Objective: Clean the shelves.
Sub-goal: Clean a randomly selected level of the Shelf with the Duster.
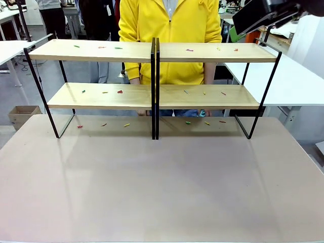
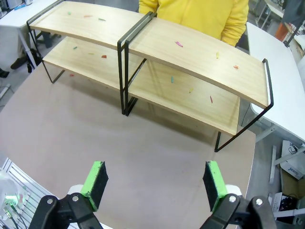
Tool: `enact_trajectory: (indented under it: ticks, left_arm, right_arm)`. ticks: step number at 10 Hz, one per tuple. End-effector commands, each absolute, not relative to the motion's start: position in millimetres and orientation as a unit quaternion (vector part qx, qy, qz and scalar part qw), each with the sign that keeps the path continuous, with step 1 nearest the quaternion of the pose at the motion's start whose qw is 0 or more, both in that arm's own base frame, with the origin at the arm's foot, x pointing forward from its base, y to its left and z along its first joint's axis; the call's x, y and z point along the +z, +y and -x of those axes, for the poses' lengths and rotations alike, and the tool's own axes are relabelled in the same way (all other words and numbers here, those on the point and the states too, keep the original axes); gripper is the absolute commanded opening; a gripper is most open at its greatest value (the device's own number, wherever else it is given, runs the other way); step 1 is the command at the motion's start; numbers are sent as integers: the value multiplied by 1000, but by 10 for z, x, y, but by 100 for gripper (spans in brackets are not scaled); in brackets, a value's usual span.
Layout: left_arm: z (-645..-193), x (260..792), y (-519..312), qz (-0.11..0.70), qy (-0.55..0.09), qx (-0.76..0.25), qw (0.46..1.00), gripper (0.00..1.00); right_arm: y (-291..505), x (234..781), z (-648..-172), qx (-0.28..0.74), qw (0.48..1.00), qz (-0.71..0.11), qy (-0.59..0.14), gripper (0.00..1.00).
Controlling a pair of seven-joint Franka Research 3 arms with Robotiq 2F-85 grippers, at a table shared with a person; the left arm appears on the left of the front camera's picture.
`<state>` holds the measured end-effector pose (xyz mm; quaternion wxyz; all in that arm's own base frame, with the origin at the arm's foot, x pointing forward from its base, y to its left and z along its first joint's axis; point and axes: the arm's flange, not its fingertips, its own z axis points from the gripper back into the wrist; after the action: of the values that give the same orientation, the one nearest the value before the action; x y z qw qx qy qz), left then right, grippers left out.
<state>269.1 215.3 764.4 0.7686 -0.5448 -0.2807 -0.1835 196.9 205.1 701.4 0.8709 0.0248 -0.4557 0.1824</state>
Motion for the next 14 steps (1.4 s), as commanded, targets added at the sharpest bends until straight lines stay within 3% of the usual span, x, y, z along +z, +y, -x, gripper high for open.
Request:
enact_trajectory:
  ticks: [1,5,6,7,9,11,12,14]
  left_arm:
    - [-2628,7687,2187,542,-279,-180,772,2]
    - [-2628,7687,2187,542,-279,-180,772,2]
    - [-2658,7650,2183,544,-284,-181,768,12]
    - [-2751,7652,1939,525,-253,-140,800,12]
    - [-2846,7704,1306,502,-173,-202,823,12]
    - [-2889,7784,729,531,-106,-305,783,12]
    - [-2900,7733,1258,508,-174,-206,818,12]
    - [-2900,7733,1258,508,-174,-206,818,12]
  right_arm:
    - [2038,7024,-1969,182,871,-28,-455,100]
    - [2038,7024,-1969,182,871,-28,-455,100]
    - [2038,7024,-1969,182,871,-28,-455,100]
    - [2038,7024,-1969,182,871,-28,-455,100]
    - [2038,7024,-1969,182,871,-28,-455,100]
    - [2038,7024,-1969,182,871,-28,-455,100]
    - [2038,7024,-1969,182,871,-28,-455,100]
    - [2038,7024,-1969,182,871,-28,-455,100]
